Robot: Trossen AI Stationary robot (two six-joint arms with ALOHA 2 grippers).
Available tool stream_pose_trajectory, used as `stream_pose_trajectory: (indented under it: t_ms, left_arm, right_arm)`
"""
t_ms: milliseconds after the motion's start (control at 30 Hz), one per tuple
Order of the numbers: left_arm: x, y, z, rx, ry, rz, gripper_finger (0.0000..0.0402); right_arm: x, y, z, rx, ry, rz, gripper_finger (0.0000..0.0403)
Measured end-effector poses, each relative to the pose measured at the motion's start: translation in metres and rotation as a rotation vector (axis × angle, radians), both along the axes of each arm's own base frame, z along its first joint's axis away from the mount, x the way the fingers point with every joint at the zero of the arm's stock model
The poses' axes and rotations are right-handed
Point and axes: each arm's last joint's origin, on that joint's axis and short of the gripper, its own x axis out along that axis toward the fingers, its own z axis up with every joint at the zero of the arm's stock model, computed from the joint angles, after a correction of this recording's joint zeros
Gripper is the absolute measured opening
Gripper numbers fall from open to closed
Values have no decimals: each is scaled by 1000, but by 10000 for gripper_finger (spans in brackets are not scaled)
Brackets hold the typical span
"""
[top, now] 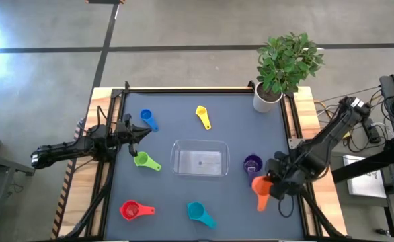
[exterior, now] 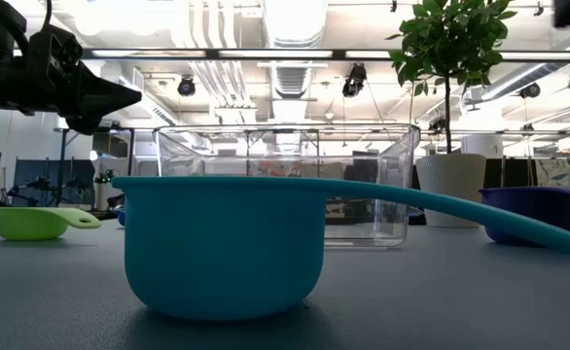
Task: Nest measuring cups in basket
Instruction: Stack the orange measuring cup on top of the purple measuring cup
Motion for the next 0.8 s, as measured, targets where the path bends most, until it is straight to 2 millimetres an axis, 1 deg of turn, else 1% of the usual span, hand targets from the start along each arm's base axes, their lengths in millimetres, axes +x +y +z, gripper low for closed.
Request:
stream_pose_trajectory:
  t_ms: [133, 300, 433, 567, 700, 800]
  left_arm:
    - [0, 0, 0, 0, 0, 0, 0]
    - [0, 0, 0, 0, 0, 0, 0]
    - [0, 0, 0, 0, 0, 0, 0]
    - [0, 0, 0, 0, 0, 0, 0]
    - [0, 0, 0, 0, 0, 0, 0]
    - [0, 0, 0, 0, 0, 0, 0]
  right_arm:
    - [2, -24, 13, -45, -44, -41, 15]
    - [2, -60, 16, -127, 13, -145, 15]
    - [6, -80, 19, -96, 33, -160, 15]
    - [11, -92, 14, -44, 78, -129, 15]
    - [21, -97, 9, 26, 75, -77, 15]
    - [25, -99, 5, 19, 91, -62, 15]
